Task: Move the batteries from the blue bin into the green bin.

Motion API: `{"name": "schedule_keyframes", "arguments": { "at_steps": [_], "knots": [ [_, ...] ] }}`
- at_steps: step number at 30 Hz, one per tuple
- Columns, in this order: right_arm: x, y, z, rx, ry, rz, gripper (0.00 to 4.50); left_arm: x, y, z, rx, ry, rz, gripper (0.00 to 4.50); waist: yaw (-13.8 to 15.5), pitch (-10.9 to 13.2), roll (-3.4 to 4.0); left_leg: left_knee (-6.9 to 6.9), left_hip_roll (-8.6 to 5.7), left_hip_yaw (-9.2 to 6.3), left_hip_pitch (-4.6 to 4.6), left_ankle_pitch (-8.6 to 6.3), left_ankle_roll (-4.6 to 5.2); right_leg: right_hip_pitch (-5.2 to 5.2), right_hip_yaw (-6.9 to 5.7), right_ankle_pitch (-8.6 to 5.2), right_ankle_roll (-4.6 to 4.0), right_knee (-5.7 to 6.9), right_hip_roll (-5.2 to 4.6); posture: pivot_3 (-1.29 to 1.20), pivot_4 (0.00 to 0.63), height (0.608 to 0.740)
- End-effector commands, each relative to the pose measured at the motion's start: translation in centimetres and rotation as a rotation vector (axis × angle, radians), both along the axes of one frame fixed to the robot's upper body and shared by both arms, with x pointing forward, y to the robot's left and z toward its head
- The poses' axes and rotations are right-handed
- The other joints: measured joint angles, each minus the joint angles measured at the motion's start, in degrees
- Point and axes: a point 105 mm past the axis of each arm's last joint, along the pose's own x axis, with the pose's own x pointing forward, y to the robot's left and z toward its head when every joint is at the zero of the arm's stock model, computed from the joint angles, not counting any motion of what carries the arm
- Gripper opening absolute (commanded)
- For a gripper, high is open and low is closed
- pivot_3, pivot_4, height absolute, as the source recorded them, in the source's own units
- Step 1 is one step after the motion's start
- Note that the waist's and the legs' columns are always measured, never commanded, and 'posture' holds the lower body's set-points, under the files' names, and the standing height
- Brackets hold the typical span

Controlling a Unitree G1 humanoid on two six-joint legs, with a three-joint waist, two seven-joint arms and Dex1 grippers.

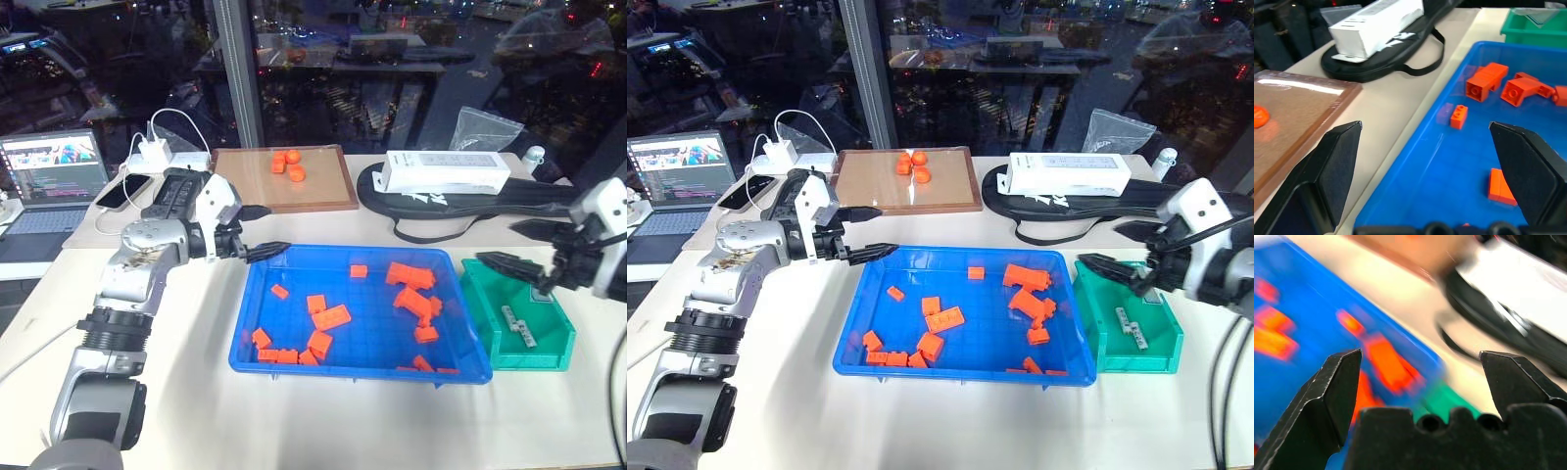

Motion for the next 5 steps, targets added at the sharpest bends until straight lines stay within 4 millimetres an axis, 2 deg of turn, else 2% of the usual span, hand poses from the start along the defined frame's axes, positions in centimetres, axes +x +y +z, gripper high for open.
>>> {"name": "schedule_keyframes", "arguments": {
  "at_steps": [1,5],
  "knots": [
    [-0.2,0.8,0.0,0.013,-0.021,0.013,4.45,-0.5,0.5,1.0,-0.022,-0.024,0.014,4.50,0.3,0.0,0.01,0.02,-0.02,0.01,-0.01,0.00,0.00,0.00,-0.01,0.00,0.01,0.01,-0.04,0.00,0.150,0.740],
    [0.0,0.9,-0.3,0.028,-0.016,0.004,4.45,-1.2,0.6,0.0,0.009,0.045,-0.022,4.50,0.7,0.0,-0.01,0.05,-0.04,0.06,-0.04,0.00,0.00,-0.01,-0.03,0.01,0.02,0.00,-0.10,0.00,0.150,0.740]
  ]
}}
